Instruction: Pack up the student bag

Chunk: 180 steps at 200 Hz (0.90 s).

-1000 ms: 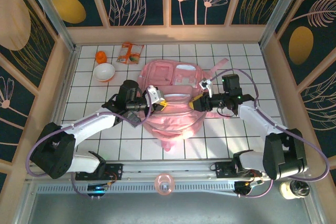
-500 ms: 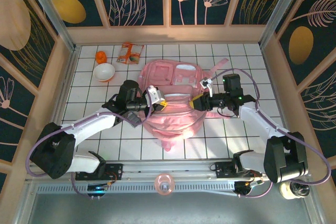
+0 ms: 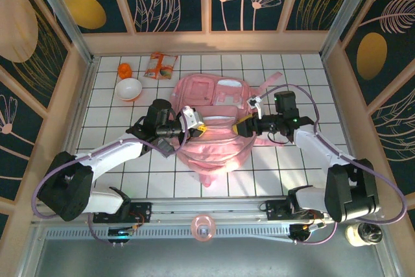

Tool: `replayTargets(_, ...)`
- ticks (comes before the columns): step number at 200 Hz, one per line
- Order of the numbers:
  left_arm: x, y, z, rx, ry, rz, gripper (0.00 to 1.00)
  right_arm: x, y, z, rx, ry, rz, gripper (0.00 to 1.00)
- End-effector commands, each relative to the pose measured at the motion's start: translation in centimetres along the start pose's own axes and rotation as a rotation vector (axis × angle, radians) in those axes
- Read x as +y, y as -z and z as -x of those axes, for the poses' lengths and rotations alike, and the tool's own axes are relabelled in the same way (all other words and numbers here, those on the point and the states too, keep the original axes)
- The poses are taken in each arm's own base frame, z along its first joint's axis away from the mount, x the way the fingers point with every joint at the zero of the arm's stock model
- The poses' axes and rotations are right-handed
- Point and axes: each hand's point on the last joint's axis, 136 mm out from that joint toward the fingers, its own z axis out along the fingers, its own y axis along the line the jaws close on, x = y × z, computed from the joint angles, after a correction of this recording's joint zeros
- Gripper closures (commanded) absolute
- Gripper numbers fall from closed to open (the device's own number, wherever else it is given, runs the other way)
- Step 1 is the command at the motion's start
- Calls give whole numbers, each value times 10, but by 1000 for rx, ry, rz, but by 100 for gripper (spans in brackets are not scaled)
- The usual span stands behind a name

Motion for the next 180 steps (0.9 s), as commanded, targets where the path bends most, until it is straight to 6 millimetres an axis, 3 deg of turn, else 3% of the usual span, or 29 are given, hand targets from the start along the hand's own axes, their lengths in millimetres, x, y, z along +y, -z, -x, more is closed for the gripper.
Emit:
replayTargets(1,6,9,40,-110,-94,12,100,-2,0,5,0,22,-2,43)
replayTargets(47,8,10,40,-107,-95,27,100,-6,3,-2,22,20,-44,61)
replayTargets(106,22,8,37,-76,-80,98,100,4,10,8,-10,29,-54,90)
replayTargets(143,38,11,36,-51,-66,182,100,26,11,13,-25,44,-39,99)
replayTargets(180,44,11,44,-74,-44,212,100,61,-3,11,-11,68,8,100)
